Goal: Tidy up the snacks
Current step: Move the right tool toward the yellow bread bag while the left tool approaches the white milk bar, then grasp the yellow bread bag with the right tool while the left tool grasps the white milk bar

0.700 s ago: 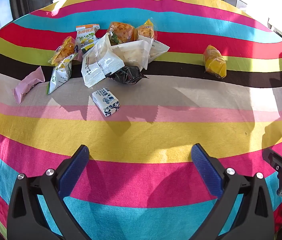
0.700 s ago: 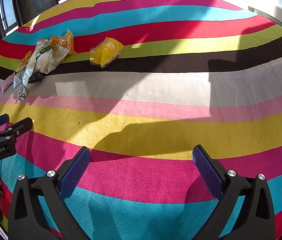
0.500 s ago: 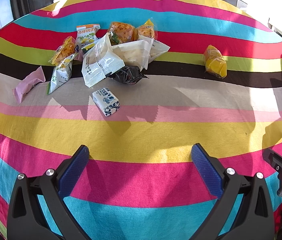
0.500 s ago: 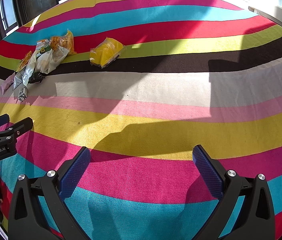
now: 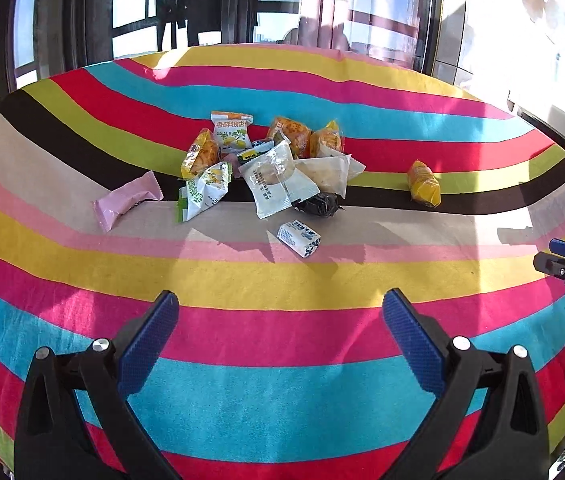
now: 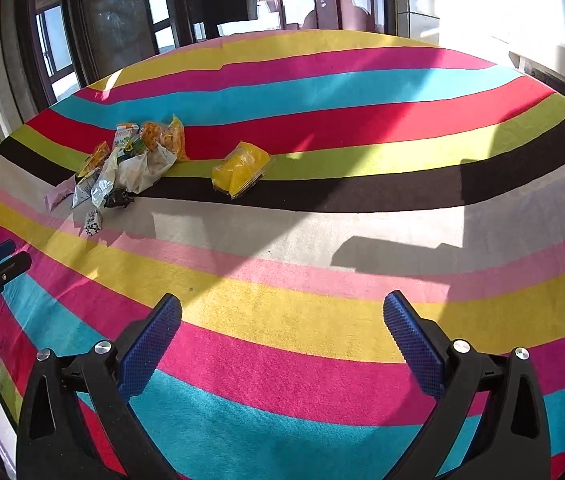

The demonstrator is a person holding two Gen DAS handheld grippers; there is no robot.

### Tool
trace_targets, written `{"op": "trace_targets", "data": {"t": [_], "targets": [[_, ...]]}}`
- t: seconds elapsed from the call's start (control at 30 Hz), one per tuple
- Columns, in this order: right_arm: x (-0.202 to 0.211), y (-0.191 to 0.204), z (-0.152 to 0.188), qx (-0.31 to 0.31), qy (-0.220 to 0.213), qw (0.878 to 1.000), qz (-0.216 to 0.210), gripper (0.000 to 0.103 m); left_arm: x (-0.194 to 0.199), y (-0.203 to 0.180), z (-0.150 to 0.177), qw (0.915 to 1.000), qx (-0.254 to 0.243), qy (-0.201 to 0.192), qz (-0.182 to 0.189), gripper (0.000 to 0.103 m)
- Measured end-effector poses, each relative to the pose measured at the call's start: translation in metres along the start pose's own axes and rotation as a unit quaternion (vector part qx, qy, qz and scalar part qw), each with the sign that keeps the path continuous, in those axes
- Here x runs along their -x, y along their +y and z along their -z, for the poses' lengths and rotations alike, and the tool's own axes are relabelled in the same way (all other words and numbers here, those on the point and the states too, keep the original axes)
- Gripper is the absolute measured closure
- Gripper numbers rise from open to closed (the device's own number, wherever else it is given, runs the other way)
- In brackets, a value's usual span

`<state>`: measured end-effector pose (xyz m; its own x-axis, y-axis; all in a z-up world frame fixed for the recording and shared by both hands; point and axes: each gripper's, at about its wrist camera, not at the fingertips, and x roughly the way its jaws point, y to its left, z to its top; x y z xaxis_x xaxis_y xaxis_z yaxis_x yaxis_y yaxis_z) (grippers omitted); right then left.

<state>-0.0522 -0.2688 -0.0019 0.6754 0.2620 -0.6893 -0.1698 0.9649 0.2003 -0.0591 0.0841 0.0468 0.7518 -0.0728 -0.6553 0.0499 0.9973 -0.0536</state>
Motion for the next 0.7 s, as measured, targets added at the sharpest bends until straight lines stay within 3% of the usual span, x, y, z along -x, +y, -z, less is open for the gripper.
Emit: {"op": "trace_targets", "data": {"t": [0.13,0.27,0.6,0.67,0.7], "targets": [[-0.022,0.0,-0.03,0.029,0.011,0.999,-0.034,0.005,0.003,0.032,0.0,0.9989,0.04,-0.001,-0.024,0.001],[-0.066,0.008,-0.056,0.014,0.035,0.999,-0.018,0.005,-0.004,0.033,0.005,0.9978,0.063,0.012,-0.013,0.001],[-0.156,0.051,-0.102,-0.042,0.063,0.997,0.023,0.005,-0.021,-0.004,0.007,0.9988,0.029,0.037,-0.01,0.001],[-0.171,0.056,-0.103,-0.033,0.083,0.995,0.036,0.008,-0.023,-0.009,0.007,0.9988,0.027,0.04,-0.011,0.001],[-0.175,0.058,-0.102,-0.027,0.092,0.995,0.042,0.022,-0.024,-0.01,0.007,0.9987,0.027,0.042,-0.012,0.001]]}}
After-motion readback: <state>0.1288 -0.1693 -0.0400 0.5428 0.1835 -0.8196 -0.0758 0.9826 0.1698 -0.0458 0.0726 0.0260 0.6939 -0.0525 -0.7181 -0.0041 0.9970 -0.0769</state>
